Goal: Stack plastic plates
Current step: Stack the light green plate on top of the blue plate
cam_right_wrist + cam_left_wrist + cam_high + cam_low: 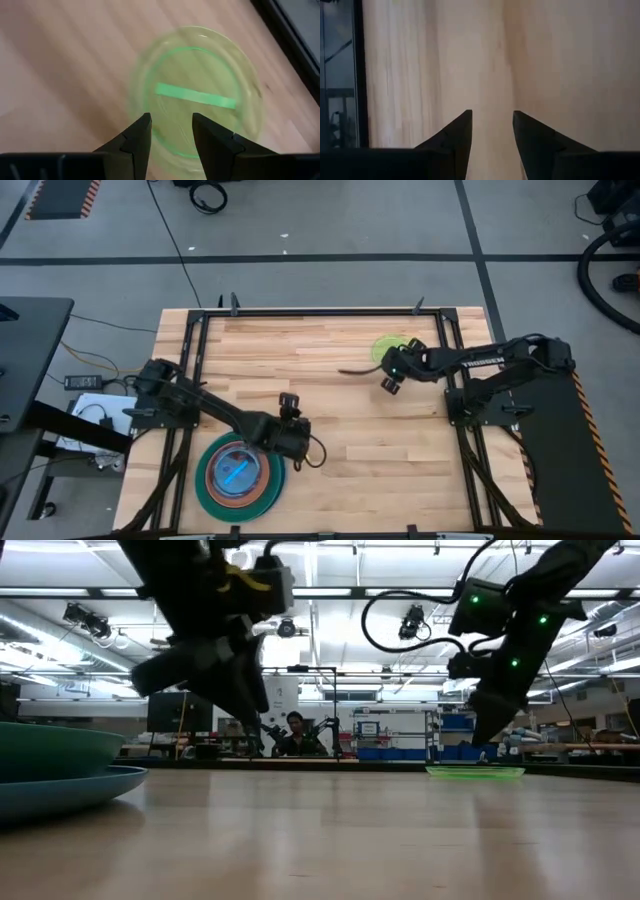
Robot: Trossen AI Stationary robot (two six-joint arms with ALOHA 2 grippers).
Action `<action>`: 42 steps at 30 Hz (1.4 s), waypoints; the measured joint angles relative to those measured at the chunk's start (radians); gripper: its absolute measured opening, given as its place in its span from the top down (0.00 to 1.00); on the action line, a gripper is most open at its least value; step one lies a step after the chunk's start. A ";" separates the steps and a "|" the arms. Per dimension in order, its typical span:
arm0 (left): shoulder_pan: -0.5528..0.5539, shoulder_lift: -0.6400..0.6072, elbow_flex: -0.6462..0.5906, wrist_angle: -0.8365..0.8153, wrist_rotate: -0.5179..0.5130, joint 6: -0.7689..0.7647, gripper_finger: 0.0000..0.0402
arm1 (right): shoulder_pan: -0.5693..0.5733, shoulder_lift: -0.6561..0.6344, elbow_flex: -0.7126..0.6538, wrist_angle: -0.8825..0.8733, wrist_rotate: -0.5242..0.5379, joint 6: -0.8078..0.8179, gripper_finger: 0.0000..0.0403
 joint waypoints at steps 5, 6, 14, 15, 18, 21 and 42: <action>0.055 -0.004 -0.047 0.034 0.001 0.031 0.63 | -0.125 0.000 0.000 0.040 -0.025 -0.011 0.62; 0.067 -0.007 -0.059 0.053 0.000 0.047 0.63 | -0.147 0.000 0.000 0.055 -0.043 -0.016 0.62; 0.140 -0.073 -0.178 0.223 0.057 0.098 0.63 | -0.268 0.008 -0.001 0.090 -0.114 -0.053 0.62; 0.144 -0.087 -0.187 0.230 0.056 0.098 0.63 | -0.275 0.018 -0.001 0.091 -0.114 -0.053 0.62; 0.153 -0.138 -0.211 0.269 0.059 0.098 0.63 | -0.296 0.060 -0.001 0.096 -0.120 -0.072 0.62; 0.153 -0.195 -0.224 0.296 0.061 0.098 0.63 | -0.307 0.101 -0.001 0.107 -0.133 -0.093 0.62; 0.149 -0.315 -0.238 0.358 0.102 0.108 0.63 | -0.253 0.183 -0.004 0.406 -0.815 -0.120 0.62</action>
